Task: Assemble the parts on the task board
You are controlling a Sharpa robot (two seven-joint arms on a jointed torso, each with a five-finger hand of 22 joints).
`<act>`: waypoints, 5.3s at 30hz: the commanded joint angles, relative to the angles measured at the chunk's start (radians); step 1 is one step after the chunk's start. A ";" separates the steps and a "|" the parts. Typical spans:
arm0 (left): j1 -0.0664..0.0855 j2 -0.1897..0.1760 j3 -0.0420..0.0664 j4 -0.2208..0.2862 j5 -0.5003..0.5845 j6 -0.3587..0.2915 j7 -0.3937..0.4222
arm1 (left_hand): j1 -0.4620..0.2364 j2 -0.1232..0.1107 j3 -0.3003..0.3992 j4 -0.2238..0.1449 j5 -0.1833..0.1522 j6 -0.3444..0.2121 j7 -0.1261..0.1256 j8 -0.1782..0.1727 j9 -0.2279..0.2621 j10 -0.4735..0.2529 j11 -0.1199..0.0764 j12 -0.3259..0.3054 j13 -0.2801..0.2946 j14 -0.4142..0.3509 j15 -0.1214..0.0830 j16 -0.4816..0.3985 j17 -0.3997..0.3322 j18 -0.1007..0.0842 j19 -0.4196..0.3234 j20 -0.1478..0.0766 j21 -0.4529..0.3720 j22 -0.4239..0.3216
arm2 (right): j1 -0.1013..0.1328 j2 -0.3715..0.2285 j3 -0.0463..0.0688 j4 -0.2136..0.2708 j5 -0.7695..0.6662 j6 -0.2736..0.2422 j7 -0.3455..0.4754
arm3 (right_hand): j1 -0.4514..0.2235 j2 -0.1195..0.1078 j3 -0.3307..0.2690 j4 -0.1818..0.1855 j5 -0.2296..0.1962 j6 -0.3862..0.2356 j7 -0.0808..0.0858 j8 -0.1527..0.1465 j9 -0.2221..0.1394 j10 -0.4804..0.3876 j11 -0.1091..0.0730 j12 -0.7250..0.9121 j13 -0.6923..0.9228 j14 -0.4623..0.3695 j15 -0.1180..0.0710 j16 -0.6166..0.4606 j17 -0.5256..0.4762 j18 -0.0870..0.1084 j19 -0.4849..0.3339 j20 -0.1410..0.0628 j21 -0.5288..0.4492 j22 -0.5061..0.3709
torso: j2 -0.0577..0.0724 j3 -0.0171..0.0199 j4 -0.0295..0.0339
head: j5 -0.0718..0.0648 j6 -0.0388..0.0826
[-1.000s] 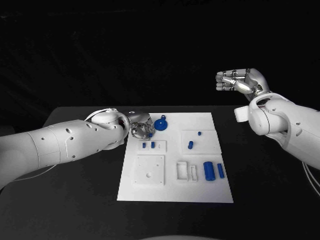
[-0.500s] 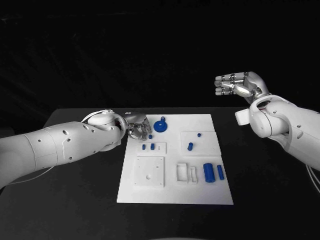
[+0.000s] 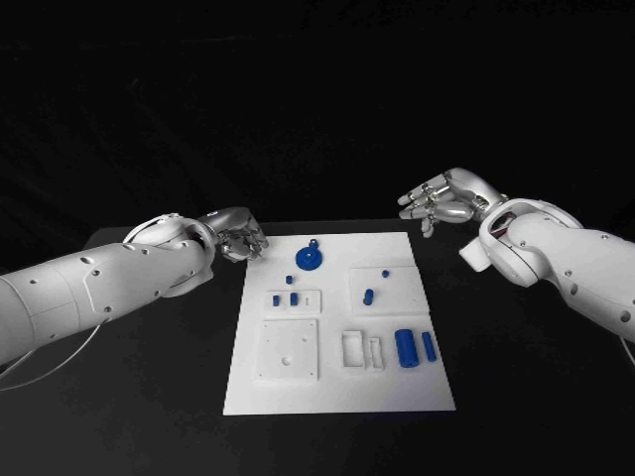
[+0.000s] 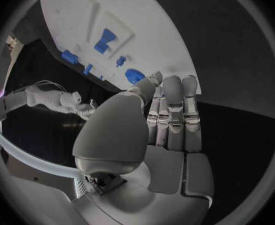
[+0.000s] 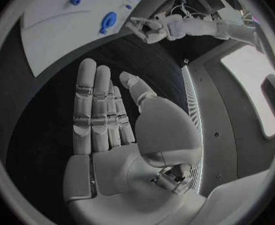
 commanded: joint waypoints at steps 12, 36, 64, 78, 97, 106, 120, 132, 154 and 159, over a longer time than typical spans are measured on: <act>0.046 -0.086 0.018 0.132 0.799 -0.141 0.217 | -0.041 0.018 -0.047 0.043 -0.004 -0.002 0.011 -0.003 0.000 -0.079 0.034 0.004 0.000 -0.093 0.072 -0.597 -0.205 -0.034 -0.125 0.062 -0.300 -0.193 | -0.036 -0.015 -0.007 0.113 -0.551 0.051 -0.235 | -0.043 -0.040 0.162 0.010 -0.129 0.014 -0.006 0.001 0.003 -0.054 0.011 -0.007 -0.001 -0.019 0.001 0.200 0.311 0.039 -0.065 0.001 0.267 0.271 | -0.002 -0.0029 0.0015 | -0.013 0.011; 0.051 -0.135 0.018 0.268 0.953 -0.133 0.285 | -0.025 0.025 -0.063 0.036 0.007 -0.019 0.020 -0.004 -0.001 -0.133 0.063 0.003 -0.001 -0.193 0.156 -0.900 -0.221 -0.007 -0.158 0.150 -0.374 -0.715 | -0.059 0.021 -0.094 0.163 -0.755 0.026 -0.327 | -0.040 -0.138 0.210 0.081 -0.195 -0.021 0.003 0.001 0.002 -0.089 0.022 -0.008 -0.001 -0.002 0.009 0.205 0.321 0.036 -0.042 0.008 0.282 0.407 | -0.002 -0.0047 0.0024 | -0.006 0.002; 0.051 -0.135 0.018 0.280 0.976 -0.128 0.290 | -0.021 0.035 -0.075 0.032 0.009 -0.021 0.022 -0.005 -0.001 -0.143 0.067 0.002 -0.001 -0.177 0.152 -0.899 -0.220 -0.003 -0.133 0.144 -0.365 -0.763 | -0.063 0.072 -0.145 0.110 -0.801 0.013 -0.361 | -0.020 -0.096 0.418 0.092 -0.359 0.064 -0.018 0.004 0.007 0.010 -0.012 -0.005 0.006 -0.001 -0.012 0.256 0.312 0.024 -0.016 -0.010 0.307 0.549 | -0.002 -0.0035 0.0041 | 0.001 -0.002; 0.051 -0.128 0.018 0.271 0.984 -0.133 0.288 | -0.017 0.037 -0.080 0.032 0.008 -0.021 0.022 -0.004 -0.001 -0.154 0.070 0.003 -0.001 -0.175 0.152 -0.899 -0.220 -0.002 -0.132 0.144 -0.365 -0.761 | -0.063 0.080 -0.155 0.112 -0.810 0.015 -0.394 | -0.026 -0.071 0.433 0.084 -0.350 0.122 -0.032 0.003 0.014 0.057 -0.028 -0.006 0.008 -0.001 -0.026 0.268 0.279 0.007 -0.012 -0.026 0.298 0.586 | -0.003 -0.0027 0.0004 | 0.007 -0.008; 0.051 -0.122 0.018 0.220 0.985 -0.125 0.288 | -0.014 0.039 -0.082 0.031 0.008 -0.021 0.022 -0.004 -0.001 -0.154 0.070 0.003 -0.001 -0.176 0.152 -0.899 -0.220 -0.002 -0.133 0.144 -0.364 -0.757 | -0.064 0.066 -0.155 0.129 -0.812 -0.055 -0.426 | -0.044 -0.065 0.493 0.053 -0.365 0.148 -0.038 0.003 0.021 0.084 -0.034 -0.005 0.009 -0.007 -0.033 0.284 0.247 0.005 -0.004 -0.034 0.279 0.646 | -0.004 -0.0033 0.0018 | 0.004 -0.007; 0.051 -0.119 0.018 0.183 0.984 -0.122 0.289 | -0.012 0.039 -0.083 0.030 0.009 -0.021 0.023 -0.004 -0.001 -0.155 0.070 0.003 -0.001 -0.176 0.153 -0.899 -0.220 -0.001 -0.134 0.144 -0.364 -0.754 | -0.064 0.052 -0.131 0.150 -0.796 -0.096 -0.419 | -0.043 -0.067 0.498 0.054 -0.373 0.152 -0.040 0.003 0.022 0.087 -0.035 -0.006 0.009 -0.007 -0.034 0.290 0.241 0.004 0.000 -0.034 0.270 0.668 | -0.004 -0.0033 0.0011 | 0.005 -0.005; 0.051 -0.112 0.018 0.159 0.985 -0.114 0.290 | -0.012 0.039 -0.083 0.030 0.009 -0.021 0.023 -0.004 -0.001 -0.155 0.070 0.003 -0.001 -0.176 0.153 -0.899 -0.220 -0.001 -0.134 0.144 -0.364 -0.754 | -0.064 0.020 -0.082 0.217 -0.729 -0.133 -0.416 | -0.040 -0.067 0.498 0.056 -0.382 0.154 -0.040 0.003 0.023 0.089 -0.036 -0.006 0.009 -0.009 -0.035 0.295 0.237 0.003 0.004 -0.035 0.261 0.687 | -0.003 -0.0044 0.0006 | 0.010 0.000; 0.050 -0.102 0.018 0.163 0.989 -0.114 0.292 | -0.010 0.041 -0.087 0.031 0.007 -0.021 0.023 -0.004 -0.001 -0.155 0.070 0.003 -0.001 -0.177 0.153 -0.899 -0.220 0.000 -0.136 0.145 -0.364 -0.746 | -0.080 0.039 -0.076 0.335 -0.723 -0.121 -0.409 | -0.041 -0.061 0.491 0.052 -0.382 0.153 -0.040 0.004 0.024 0.087 -0.035 -0.005 0.008 -0.010 -0.034 0.297 0.230 0.002 0.011 -0.035 0.246 0.710 | -0.004 -0.0060 0.0014 | 0.049 -0.002; 0.050 -0.076 0.017 0.177 0.989 -0.115 0.285 | -0.009 0.041 -0.088 0.031 0.005 -0.023 0.024 -0.004 -0.001 -0.156 0.071 0.003 -0.001 -0.184 0.155 -0.900 -0.221 0.000 -0.138 0.146 -0.365 -0.744 | -0.099 0.164 -0.193 0.361 -0.846 -0.069 -0.411 | -0.044 -0.057 0.488 0.043 -0.370 0.152 -0.039 0.003 0.023 0.087 -0.035 -0.006 0.008 -0.009 -0.034 0.297 0.221 0.002 0.015 -0.034 0.226 0.734 | -0.002 -0.0044 0.0018 | 0.130 -0.037; 0.050 -0.074 0.017 0.178 0.989 -0.115 0.285 | -0.009 0.041 -0.088 0.031 0.005 -0.023 0.024 -0.004 -0.001 -0.156 0.071 0.003 -0.001 -0.184 0.155 -0.900 -0.221 0.000 -0.138 0.146 -0.365 -0.744 | -0.108 0.176 -0.211 0.354 -0.858 -0.067 -0.409 | -0.045 -0.057 0.488 0.043 -0.370 0.152 -0.039 0.003 0.023 0.087 -0.035 -0.006 0.008 -0.009 -0.034 0.297 0.221 0.002 0.015 -0.034 0.226 0.735 | -0.002 -0.0038 0.0014 | 0.147 -0.048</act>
